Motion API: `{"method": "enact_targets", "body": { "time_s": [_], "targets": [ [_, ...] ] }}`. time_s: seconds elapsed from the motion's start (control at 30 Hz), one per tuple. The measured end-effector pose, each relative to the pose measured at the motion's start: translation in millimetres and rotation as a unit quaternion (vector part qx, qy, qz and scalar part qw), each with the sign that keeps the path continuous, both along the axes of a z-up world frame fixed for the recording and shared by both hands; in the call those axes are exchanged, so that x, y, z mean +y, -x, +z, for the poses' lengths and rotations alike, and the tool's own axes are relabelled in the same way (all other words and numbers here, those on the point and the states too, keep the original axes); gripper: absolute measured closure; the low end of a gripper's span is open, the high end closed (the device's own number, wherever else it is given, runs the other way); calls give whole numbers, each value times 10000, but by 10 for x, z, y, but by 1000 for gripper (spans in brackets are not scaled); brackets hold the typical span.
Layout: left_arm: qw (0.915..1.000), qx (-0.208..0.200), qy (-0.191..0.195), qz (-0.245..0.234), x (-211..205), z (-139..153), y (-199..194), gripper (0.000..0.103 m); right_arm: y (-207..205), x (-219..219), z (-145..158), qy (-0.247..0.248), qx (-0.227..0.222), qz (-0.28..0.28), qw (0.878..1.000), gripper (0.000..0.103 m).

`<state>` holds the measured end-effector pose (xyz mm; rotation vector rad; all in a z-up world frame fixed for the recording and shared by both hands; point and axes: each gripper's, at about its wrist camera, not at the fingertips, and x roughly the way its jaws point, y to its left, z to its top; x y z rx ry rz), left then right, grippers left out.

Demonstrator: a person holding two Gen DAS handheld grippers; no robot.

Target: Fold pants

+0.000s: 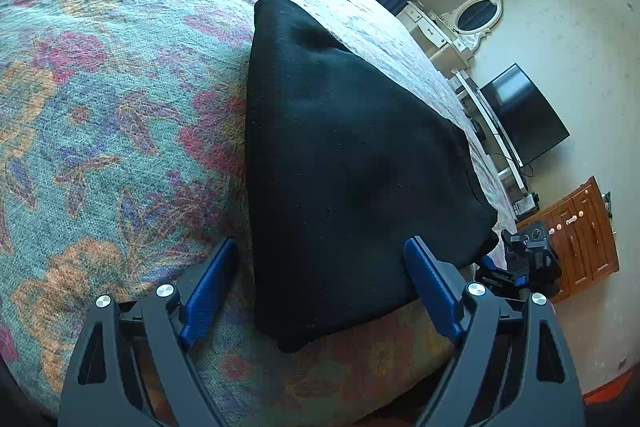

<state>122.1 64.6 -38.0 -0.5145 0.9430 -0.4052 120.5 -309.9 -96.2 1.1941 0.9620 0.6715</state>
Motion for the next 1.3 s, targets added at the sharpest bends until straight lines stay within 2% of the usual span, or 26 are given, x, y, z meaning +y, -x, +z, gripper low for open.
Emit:
{"method": "enact_targets", "body": {
  "time_s": [0.13, 0.23, 0.33, 0.43, 0.47, 0.57, 0.63, 0.93, 1.13, 1.23, 1.3],
  "targets": [
    [9999, 22, -74, 143, -31, 11, 18, 19, 91, -35, 5, -7, -39, -236, 9997, 54],
    [9992, 62, -272, 284, -81, 39, 36, 19, 152, -12, 48, 212, -101, -377, 9990, 54],
    [9971, 77, -571, 489, -148, 82, 87, 19, 188, 119, 150, 660, -189, -442, 9967, 51],
    [9937, 93, -809, 767, -212, 120, 163, 19, 225, 253, 258, 1369, -361, -338, 9893, 45],
    [9924, 99, -864, 868, -224, 130, 191, 19, 248, 313, 293, 1667, -402, -270, 9848, 45],
    [9887, 61, -1035, 1086, -280, 158, 260, 19, 310, 547, 406, 2383, -667, -34, 9689, 26],
    [9864, -36, -1175, 1152, -312, 180, 313, 19, 362, 694, 472, 2790, -772, 1, 9572, 18],
    [9729, -354, -1923, 1237, -513, 321, 532, 19, 634, 1138, 710, 3971, -939, -261, 9126, 17],
    [9635, -519, -2281, 1300, -647, 419, 570, 19, 710, 1337, 941, 4623, -1372, -257, 8757, 13],
    [9595, -636, -2382, 1366, -678, 461, 605, 19, 756, 1352, 955, 4714, -1518, -249, 8684, 13],
    [9555, -686, -2502, 1405, -699, 474, 624, 19, 761, 1352, 967, 4705, -1550, -215, 8684, 13]
  ]
}}
